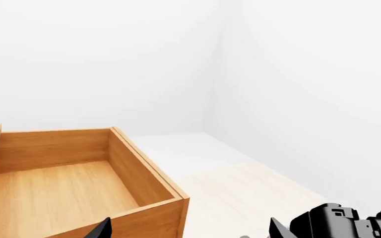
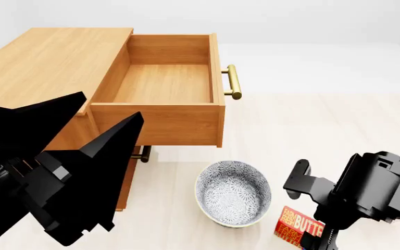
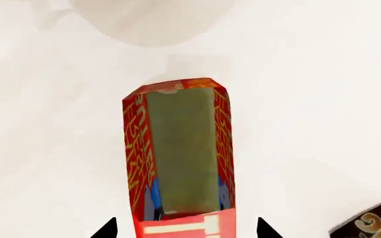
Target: Put the butter at the back in the top drawer of the cabinet and close it.
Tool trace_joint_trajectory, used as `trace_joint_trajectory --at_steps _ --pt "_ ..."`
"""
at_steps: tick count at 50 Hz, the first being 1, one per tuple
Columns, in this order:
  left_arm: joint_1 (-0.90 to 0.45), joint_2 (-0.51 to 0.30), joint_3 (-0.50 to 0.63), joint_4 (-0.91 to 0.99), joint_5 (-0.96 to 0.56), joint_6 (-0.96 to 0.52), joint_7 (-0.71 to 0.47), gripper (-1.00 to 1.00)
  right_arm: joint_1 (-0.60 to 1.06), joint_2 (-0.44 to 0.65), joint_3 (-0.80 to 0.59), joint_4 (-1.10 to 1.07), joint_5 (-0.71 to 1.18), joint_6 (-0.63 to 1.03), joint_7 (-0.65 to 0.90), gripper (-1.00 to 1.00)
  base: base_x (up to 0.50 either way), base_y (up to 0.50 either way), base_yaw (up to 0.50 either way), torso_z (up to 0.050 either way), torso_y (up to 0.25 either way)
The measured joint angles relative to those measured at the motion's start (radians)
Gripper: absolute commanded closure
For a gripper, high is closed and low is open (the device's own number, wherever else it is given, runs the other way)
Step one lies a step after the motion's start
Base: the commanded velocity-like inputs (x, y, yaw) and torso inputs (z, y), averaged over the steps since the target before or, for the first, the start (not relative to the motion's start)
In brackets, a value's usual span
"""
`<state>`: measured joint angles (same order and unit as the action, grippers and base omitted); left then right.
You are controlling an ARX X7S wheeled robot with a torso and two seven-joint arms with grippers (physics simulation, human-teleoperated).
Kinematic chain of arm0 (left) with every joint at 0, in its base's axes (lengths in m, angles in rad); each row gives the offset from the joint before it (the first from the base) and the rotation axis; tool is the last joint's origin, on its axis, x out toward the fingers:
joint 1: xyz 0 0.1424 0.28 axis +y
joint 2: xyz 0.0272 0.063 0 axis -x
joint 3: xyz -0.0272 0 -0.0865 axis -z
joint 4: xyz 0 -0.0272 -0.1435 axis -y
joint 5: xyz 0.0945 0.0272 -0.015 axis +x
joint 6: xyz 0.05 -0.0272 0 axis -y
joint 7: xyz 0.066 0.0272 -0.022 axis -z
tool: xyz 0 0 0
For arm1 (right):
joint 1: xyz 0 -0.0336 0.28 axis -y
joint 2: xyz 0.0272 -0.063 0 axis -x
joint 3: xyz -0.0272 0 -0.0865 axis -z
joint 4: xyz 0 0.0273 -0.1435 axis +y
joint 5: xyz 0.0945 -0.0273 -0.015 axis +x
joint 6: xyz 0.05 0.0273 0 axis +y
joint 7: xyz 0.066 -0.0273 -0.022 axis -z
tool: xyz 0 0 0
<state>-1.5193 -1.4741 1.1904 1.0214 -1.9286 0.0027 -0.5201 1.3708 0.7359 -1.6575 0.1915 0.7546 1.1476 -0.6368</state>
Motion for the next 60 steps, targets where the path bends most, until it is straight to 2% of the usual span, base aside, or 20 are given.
trace_joint_trajectory --at_steps 23,24,47,60 --pt "0.004 0.006 -0.016 0.003 -0.005 -0.01 -0.01 -1.0 -0.078 -0.051 -0.023 0.145 -0.022 -0.091 -0.052 -1.0 0.0 0.0 0.0 0.0 0.0" --pt "0.005 0.006 -0.016 0.003 -0.005 -0.01 -0.01 -1.0 -0.08 -0.052 -0.024 0.149 -0.022 -0.093 -0.053 1.0 0.0 0.0 0.0 0.0 0.0" --pt "0.024 0.009 -0.022 0.002 0.003 -0.009 -0.011 -1.0 -0.085 -0.048 -0.021 0.156 -0.03 -0.1 -0.025 1.0 0.0 0.0 0.0 0.0 0.0" --pt "0.031 0.001 -0.029 0.005 0.005 -0.009 -0.005 -1.0 -0.045 0.038 -0.018 -0.016 -0.006 -0.032 0.019 1.0 0.0 0.0 0.0 0.0 0.0"
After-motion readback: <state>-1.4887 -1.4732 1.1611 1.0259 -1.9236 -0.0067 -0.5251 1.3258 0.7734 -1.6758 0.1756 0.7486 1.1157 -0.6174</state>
